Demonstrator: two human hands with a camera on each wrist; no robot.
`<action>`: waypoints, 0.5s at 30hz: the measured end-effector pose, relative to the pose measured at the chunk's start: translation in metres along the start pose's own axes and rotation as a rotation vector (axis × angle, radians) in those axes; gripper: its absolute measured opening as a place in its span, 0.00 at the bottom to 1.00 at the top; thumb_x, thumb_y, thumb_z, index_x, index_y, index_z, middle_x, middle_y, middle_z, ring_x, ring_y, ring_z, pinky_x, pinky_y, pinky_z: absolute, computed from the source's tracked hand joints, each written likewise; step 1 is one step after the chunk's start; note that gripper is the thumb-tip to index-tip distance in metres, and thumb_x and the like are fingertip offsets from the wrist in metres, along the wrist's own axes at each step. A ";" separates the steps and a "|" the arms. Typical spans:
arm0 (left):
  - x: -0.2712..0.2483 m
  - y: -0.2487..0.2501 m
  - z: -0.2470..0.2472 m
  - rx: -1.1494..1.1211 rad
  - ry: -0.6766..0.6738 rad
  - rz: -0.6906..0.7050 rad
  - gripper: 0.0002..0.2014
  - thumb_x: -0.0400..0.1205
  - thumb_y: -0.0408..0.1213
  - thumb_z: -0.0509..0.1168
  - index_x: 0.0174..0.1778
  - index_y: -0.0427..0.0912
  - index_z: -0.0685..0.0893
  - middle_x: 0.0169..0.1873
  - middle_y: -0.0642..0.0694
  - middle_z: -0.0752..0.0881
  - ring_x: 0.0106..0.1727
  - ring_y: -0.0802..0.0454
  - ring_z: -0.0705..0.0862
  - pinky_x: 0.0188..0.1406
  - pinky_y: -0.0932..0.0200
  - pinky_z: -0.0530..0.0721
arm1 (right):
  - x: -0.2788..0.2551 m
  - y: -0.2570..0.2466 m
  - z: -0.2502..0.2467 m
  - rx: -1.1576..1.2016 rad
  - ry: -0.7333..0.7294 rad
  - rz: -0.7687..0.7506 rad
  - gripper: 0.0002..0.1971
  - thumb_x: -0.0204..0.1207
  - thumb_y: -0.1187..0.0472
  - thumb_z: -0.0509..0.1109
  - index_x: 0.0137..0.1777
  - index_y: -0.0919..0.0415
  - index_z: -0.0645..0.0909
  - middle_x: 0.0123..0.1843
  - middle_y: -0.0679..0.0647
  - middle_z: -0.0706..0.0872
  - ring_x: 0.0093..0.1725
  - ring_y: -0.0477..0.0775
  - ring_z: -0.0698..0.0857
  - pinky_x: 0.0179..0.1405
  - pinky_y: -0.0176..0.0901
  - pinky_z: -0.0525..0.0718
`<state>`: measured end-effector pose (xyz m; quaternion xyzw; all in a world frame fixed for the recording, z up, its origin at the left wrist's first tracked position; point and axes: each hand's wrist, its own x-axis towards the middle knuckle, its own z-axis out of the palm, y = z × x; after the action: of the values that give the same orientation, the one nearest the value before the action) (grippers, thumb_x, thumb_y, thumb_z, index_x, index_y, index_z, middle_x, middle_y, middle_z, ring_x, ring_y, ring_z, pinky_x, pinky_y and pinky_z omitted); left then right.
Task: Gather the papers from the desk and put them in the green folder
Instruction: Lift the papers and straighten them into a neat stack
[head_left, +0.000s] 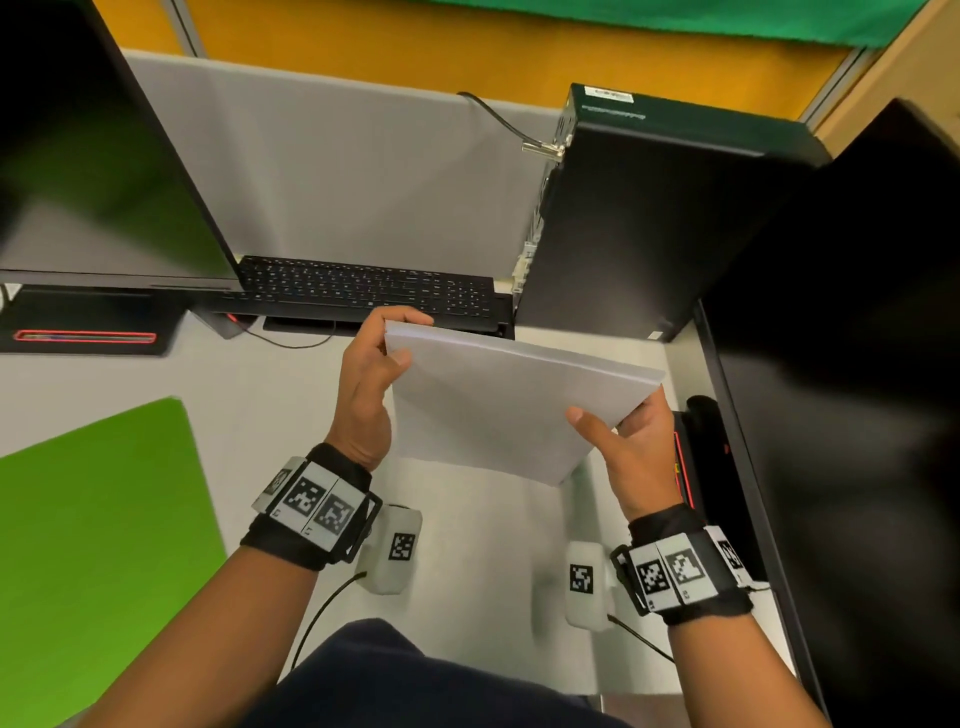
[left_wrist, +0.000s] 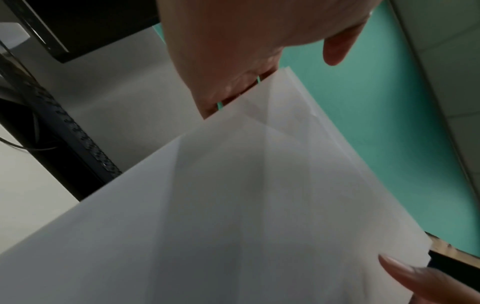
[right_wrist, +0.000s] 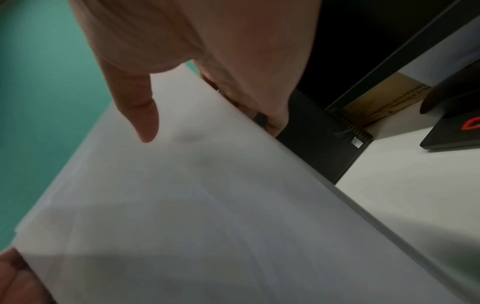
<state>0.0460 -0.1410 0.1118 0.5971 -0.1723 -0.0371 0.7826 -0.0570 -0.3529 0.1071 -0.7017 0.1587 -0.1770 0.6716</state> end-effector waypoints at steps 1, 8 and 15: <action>-0.001 -0.002 -0.001 0.002 0.002 -0.013 0.16 0.68 0.44 0.58 0.50 0.46 0.78 0.42 0.62 0.86 0.42 0.67 0.84 0.39 0.73 0.80 | 0.001 0.001 0.000 -0.004 -0.010 -0.007 0.25 0.66 0.78 0.75 0.53 0.49 0.75 0.53 0.58 0.86 0.54 0.52 0.87 0.55 0.49 0.87; -0.015 -0.022 -0.003 0.109 0.068 -0.116 0.14 0.71 0.33 0.61 0.52 0.40 0.81 0.39 0.59 0.90 0.42 0.67 0.86 0.43 0.72 0.83 | -0.002 0.019 0.002 -0.050 -0.030 0.035 0.24 0.70 0.79 0.71 0.54 0.48 0.75 0.51 0.48 0.86 0.49 0.37 0.87 0.53 0.35 0.87; -0.013 -0.018 0.007 0.277 0.114 -0.129 0.16 0.80 0.32 0.65 0.64 0.36 0.80 0.48 0.54 0.86 0.50 0.58 0.86 0.41 0.75 0.84 | -0.003 0.018 0.010 0.004 0.049 0.001 0.21 0.76 0.76 0.66 0.68 0.67 0.71 0.57 0.57 0.85 0.57 0.48 0.85 0.60 0.39 0.84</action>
<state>0.0345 -0.1494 0.0931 0.7101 -0.0924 -0.0293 0.6974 -0.0545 -0.3438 0.0891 -0.6958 0.1753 -0.1940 0.6689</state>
